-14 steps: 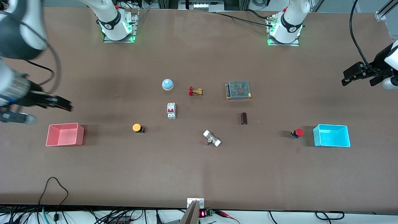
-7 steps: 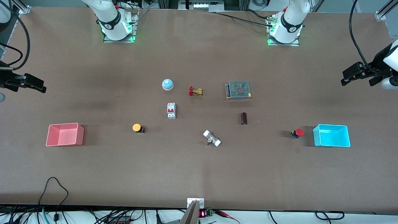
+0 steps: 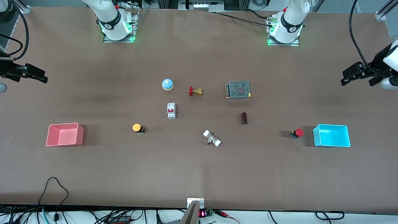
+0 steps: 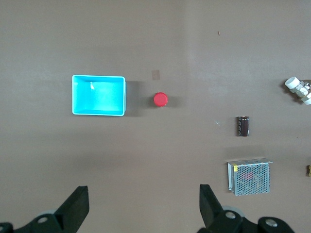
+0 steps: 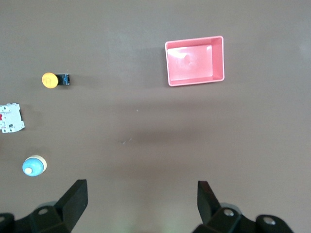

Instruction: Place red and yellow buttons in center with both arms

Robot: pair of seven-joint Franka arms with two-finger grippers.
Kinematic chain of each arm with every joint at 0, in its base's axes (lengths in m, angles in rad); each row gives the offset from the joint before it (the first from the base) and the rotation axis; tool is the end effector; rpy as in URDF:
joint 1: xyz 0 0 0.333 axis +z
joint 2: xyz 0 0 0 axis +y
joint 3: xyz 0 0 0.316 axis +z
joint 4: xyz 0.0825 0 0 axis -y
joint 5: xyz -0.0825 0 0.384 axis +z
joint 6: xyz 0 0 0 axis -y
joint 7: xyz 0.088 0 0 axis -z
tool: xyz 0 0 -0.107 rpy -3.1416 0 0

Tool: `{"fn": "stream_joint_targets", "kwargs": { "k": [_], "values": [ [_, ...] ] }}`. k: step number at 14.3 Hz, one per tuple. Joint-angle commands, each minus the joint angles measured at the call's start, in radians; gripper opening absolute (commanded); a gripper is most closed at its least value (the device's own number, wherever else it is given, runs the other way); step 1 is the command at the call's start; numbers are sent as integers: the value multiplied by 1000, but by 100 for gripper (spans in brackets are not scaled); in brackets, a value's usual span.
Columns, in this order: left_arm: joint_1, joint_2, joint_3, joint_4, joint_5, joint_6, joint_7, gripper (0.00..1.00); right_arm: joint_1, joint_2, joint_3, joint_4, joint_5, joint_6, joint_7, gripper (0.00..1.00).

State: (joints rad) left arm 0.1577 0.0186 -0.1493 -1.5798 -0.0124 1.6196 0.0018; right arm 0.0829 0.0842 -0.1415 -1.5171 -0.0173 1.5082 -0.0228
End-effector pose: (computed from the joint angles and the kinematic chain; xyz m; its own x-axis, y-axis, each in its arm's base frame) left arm 0.5647 0.0043 0.6143 0.9997 0.0073 0.0214 0.0070 -0.9999 0.0151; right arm 0.5717 -0.0321 0.5975 0.9950 -0.0372 -0.0927 -0.0349 -0.9990 0.0270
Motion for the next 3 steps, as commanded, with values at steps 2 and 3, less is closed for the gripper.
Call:
{"fn": "stream_joint_targets", "kwargs": {
  "k": [2, 3],
  "values": [
    [6, -25, -7, -20, -3, -4, 20, 100, -6, -35, 8, -32, -9, -14, -6, 100],
    [6, -25, -7, -20, -3, -4, 18, 100, -6, -35, 8, -32, -7, -14, -20, 100]
  ]
}}
